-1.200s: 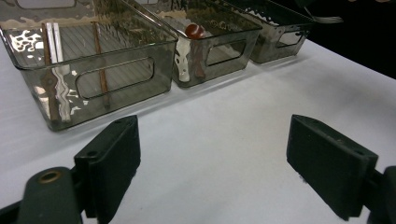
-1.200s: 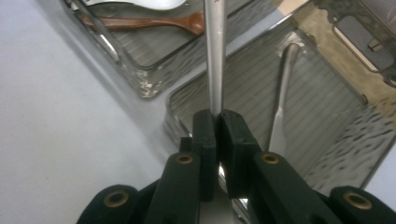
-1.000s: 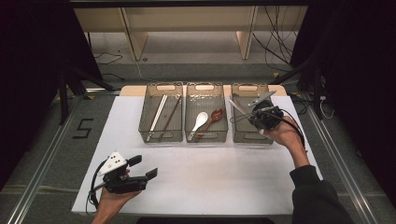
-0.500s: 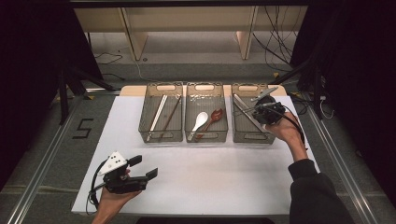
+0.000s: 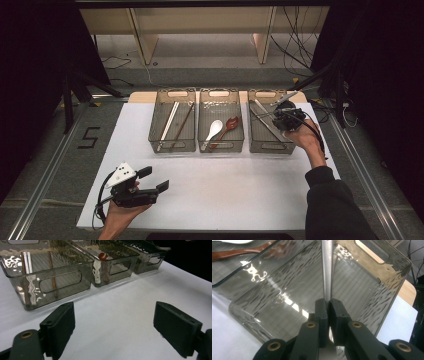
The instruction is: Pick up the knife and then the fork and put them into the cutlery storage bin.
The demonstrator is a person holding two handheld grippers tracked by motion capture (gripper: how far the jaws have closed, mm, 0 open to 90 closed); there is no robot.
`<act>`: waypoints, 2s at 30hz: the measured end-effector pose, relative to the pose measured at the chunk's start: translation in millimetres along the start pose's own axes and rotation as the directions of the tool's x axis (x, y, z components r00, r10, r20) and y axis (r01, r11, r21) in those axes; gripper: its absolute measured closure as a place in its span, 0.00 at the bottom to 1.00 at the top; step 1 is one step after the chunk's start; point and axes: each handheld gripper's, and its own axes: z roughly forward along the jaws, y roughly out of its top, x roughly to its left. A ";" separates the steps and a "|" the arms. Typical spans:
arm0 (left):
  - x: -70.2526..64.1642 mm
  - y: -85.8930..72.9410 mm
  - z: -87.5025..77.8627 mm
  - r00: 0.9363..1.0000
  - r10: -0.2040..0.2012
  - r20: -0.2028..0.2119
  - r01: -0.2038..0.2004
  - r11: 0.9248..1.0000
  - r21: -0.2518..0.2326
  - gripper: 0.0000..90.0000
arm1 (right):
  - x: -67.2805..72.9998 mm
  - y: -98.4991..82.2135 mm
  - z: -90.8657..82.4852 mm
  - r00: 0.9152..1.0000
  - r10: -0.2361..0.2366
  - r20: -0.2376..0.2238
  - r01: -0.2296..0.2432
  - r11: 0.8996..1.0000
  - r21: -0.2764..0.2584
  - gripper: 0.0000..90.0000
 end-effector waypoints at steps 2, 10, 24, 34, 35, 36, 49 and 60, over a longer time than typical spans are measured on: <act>0.2 -0.1 0.0 1.000 -0.001 -0.001 0.001 1.000 -0.001 0.19 | 0.2 1.2 1.0 1.000 0.010 0.000 -0.010 1.000 0.001 0.95; 0.1 -0.1 0.0 1.000 0.000 0.000 0.000 1.000 0.000 0.19 | -1.8 2.0 6.7 0.999 0.032 0.008 -0.032 0.999 0.013 0.95; 0.3 -0.2 0.0 1.000 0.000 0.000 0.000 1.000 0.001 0.19 | -4.6 2.0 7.7 0.996 0.085 -0.006 -0.085 0.996 -0.003 0.75; 0.2 -0.2 0.1 1.000 0.000 0.000 0.000 1.000 0.002 0.19 | 4.9 0.6 -3.2 0.988 0.126 -0.092 -0.134 0.988 -0.083 0.62; 0.1 -0.1 0.1 1.000 0.001 0.000 -0.001 1.000 0.003 0.19 | 6.2 0.3 -4.4 0.986 0.132 -0.105 -0.142 0.986 -0.090 0.61; 0.1 -0.1 0.1 1.000 0.001 0.000 -0.001 1.000 0.003 0.19 | 7.3 -0.4 -5.5 0.984 0.134 -0.118 -0.146 0.984 -0.104 0.60; 0.5 -0.3 0.7 1.000 0.000 0.000 0.000 1.000 0.007 0.19 | 36.0 -9.5 -27.0 0.951 0.152 -0.269 -0.218 0.947 -0.236 0.44; 0.4 -0.4 0.6 1.000 -0.002 0.001 0.002 1.000 0.007 0.19 | 59.7 -19.5 -41.9 0.940 0.136 -0.314 -0.233 0.926 -0.296 0.37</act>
